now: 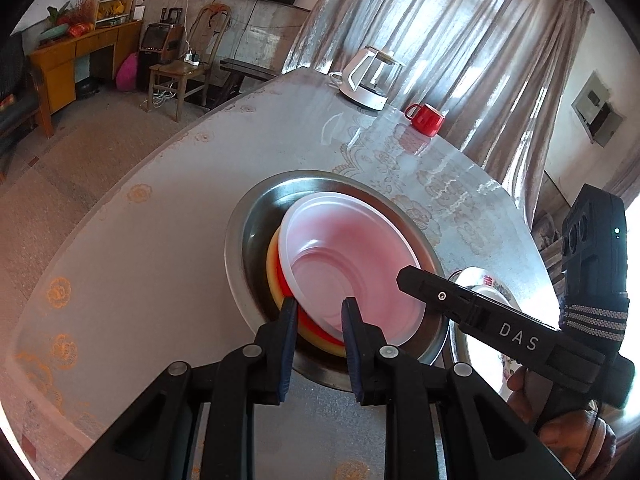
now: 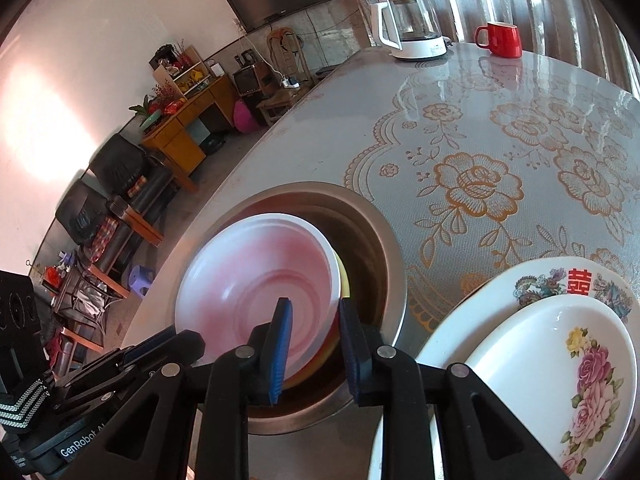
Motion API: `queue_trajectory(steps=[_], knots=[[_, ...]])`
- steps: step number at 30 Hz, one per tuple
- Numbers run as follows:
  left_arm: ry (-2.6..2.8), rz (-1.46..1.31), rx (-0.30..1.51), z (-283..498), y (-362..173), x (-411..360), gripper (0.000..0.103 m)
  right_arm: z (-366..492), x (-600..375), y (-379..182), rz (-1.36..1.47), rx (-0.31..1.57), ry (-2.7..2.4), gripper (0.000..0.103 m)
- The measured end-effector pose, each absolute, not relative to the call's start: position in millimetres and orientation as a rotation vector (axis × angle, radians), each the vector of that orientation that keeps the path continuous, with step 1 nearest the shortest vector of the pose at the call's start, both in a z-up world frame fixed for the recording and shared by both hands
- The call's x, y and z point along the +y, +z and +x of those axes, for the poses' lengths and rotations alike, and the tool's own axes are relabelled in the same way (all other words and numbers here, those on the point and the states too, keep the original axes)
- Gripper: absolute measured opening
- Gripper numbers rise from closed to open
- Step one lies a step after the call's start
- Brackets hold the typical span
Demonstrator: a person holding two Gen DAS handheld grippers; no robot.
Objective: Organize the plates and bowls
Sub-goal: 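Lower the red bowl into the steel basin onto the yellow bowl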
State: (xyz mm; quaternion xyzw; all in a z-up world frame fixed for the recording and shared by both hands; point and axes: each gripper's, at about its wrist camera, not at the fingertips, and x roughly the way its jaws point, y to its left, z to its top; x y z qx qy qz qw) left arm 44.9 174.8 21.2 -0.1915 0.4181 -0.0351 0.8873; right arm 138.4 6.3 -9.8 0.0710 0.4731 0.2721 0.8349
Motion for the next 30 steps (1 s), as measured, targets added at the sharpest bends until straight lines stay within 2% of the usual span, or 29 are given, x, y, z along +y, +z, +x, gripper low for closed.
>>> queue_trajectory(steps=[6, 19, 30], knots=[[-0.066, -0.372, 0.863, 44.9, 20.7, 173.3, 0.023, 132.7, 4.9, -6.7, 0.127, 0.986, 0.555, 0.026], [-0.055, -0.339, 0.853, 47.5, 20.4, 169.7, 0.023, 130.3, 8.4, -6.1, 0.097, 0.969, 0.553, 0.026], [-0.030, -0.317, 0.844, 53.9, 19.0, 172.1, 0.023, 137.6, 23.5, -11.8, 0.013, 0.970, 0.535, 0.014]])
